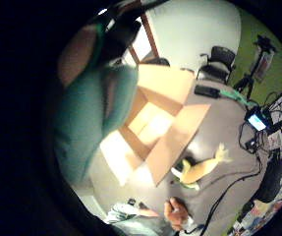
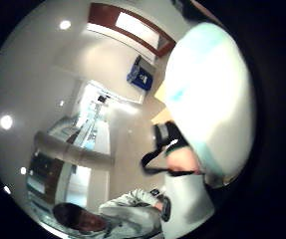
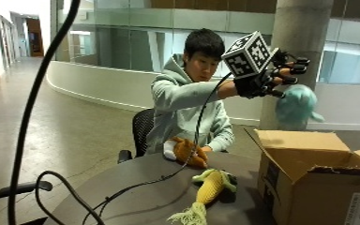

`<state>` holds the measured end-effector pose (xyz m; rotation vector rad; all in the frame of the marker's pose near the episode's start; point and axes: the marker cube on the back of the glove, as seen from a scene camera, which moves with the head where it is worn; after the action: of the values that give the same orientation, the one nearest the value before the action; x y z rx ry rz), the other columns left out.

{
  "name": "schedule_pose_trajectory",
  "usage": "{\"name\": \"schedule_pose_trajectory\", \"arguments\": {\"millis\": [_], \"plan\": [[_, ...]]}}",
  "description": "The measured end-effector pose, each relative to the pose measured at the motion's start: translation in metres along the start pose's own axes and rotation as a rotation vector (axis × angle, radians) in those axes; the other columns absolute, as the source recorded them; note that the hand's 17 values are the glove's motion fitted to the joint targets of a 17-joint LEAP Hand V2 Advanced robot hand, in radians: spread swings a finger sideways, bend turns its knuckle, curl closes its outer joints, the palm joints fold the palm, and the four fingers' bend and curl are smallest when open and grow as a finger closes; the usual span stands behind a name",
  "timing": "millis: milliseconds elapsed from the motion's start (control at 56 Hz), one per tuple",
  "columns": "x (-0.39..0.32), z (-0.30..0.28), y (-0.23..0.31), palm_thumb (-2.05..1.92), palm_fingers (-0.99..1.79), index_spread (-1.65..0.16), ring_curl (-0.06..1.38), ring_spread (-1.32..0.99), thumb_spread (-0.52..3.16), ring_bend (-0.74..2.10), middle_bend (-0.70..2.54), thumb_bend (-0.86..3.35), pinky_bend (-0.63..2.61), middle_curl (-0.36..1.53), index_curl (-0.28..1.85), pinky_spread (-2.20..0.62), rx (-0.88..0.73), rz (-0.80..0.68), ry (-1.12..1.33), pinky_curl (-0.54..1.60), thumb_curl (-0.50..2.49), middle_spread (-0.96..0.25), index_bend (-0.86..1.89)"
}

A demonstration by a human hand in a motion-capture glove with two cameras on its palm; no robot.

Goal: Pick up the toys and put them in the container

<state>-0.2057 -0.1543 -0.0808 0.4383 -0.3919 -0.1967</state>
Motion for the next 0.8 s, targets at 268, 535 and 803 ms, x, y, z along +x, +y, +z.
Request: {"name": "schedule_pose_trajectory", "arguments": {"millis": [268, 535, 803], "plan": [[0.013, -0.012, 0.008, 0.17, -0.37, -0.32, 0.32, -0.06, 1.07, 0.18, 0.13, -0.03, 0.77, 0.44, 0.6, -0.01, -0.016, -0.026, 0.078, 0.41, 0.58, -0.03, 0.09], [0.072, -0.067, 0.063, 0.11, -0.2, -0.3, 0.25, -0.03, 1.18, 0.13, 0.16, -0.02, 0.6, 0.36, 0.48, 0.02, -0.027, -0.057, 0.102, 0.35, 0.45, -0.03, 0.15], [0.155, -0.062, 0.136, 0.08, -0.08, -0.29, 0.2, -0.05, 1.22, 0.14, 0.2, -0.02, 0.52, 0.38, 0.44, 0.02, -0.198, -0.082, 0.228, 0.33, 0.37, -0.04, 0.18]]}}
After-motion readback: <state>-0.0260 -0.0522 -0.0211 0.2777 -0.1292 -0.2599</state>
